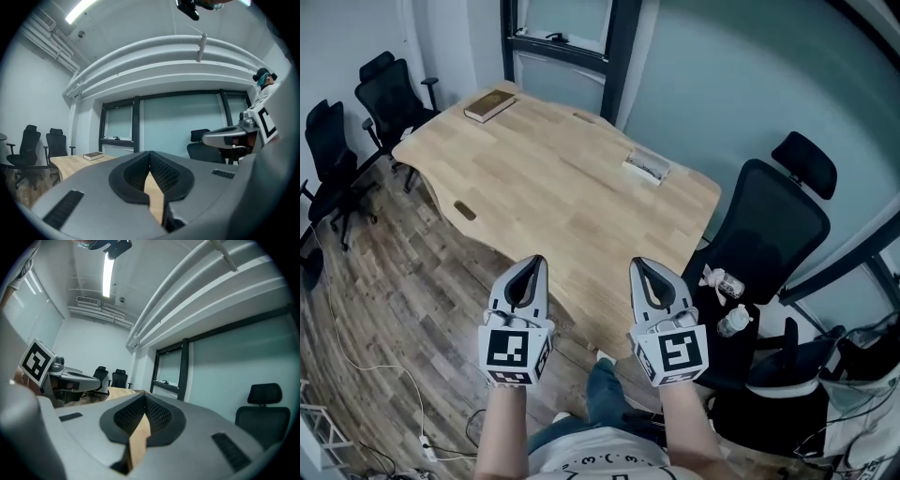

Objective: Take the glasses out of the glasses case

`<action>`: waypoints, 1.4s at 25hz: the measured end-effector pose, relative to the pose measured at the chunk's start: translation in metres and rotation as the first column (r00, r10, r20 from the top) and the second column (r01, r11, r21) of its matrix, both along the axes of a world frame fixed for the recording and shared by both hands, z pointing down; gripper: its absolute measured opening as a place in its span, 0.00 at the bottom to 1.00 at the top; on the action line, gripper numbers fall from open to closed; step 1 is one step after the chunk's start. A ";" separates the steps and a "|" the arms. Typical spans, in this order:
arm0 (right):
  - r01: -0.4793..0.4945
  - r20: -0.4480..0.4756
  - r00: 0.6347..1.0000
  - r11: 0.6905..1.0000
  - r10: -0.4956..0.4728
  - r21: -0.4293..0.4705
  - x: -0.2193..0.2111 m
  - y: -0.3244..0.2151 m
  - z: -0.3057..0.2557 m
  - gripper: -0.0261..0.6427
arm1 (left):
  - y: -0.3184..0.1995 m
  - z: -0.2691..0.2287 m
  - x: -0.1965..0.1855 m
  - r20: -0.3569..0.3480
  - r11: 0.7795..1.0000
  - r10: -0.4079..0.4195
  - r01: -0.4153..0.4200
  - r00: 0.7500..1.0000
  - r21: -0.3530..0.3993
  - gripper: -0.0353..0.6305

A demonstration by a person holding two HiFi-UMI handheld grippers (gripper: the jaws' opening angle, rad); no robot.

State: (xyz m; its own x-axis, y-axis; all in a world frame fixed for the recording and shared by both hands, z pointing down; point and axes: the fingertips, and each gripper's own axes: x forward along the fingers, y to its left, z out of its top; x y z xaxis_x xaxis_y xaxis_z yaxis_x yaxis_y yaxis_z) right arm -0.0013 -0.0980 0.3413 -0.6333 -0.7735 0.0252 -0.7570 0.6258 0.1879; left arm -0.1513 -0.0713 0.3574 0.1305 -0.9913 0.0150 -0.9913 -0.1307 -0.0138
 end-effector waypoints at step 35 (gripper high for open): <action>0.053 -0.355 0.921 0.953 -0.162 -0.297 0.044 -0.423 0.108 0.24 | -0.355 0.061 0.044 0.059 0.982 0.112 -0.101 0.992 -0.161 0.08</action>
